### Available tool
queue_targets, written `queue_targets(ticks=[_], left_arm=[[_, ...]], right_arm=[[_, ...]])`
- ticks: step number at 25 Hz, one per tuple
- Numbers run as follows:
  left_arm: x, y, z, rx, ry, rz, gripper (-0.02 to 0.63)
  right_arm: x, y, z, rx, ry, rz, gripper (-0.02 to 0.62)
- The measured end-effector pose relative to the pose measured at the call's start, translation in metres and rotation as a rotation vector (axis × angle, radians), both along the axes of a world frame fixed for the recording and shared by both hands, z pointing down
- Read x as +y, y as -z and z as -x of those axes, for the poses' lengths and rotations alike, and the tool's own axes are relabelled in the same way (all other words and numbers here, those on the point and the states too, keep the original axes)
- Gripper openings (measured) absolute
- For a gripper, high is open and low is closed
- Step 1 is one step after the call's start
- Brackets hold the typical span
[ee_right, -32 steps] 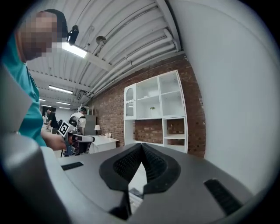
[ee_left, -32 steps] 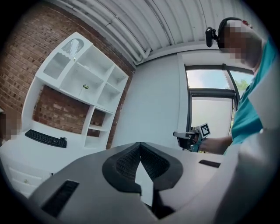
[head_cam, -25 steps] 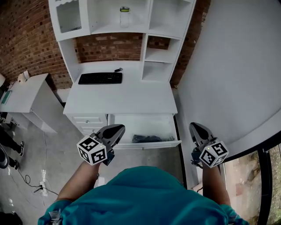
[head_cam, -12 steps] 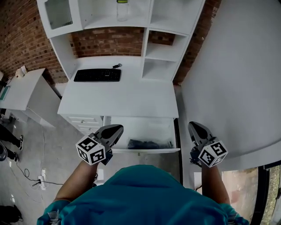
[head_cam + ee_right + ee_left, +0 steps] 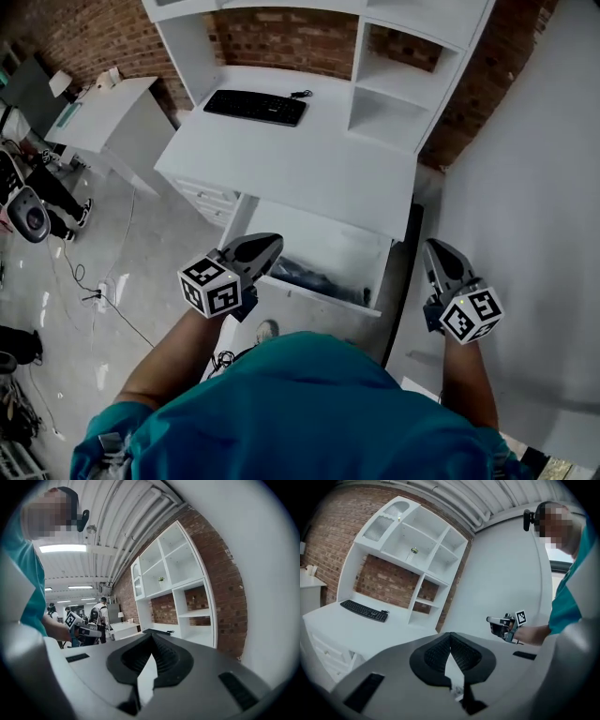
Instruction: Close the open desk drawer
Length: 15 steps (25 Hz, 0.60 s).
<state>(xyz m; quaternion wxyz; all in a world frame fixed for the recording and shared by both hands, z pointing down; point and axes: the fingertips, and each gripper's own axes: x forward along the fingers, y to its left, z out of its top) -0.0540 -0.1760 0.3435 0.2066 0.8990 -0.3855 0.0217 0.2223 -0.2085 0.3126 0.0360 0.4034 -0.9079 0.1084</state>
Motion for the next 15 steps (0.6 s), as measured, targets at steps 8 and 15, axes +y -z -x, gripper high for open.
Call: queue_targets(ticks=[8, 15], left_arm=[[0.026, -0.091, 0.038, -0.079, 0.015, 0.126, 0.015], [0.053, -0.175, 0.046, -0.105, -0.008, 0.228, 0.015]], right_arm=[[-0.005, -0.042, 0.036, -0.007, 0.028, 0.025, 0.021], [0.002, -0.081, 0.042, 0.008, -0.024, 0.065, 0.022]])
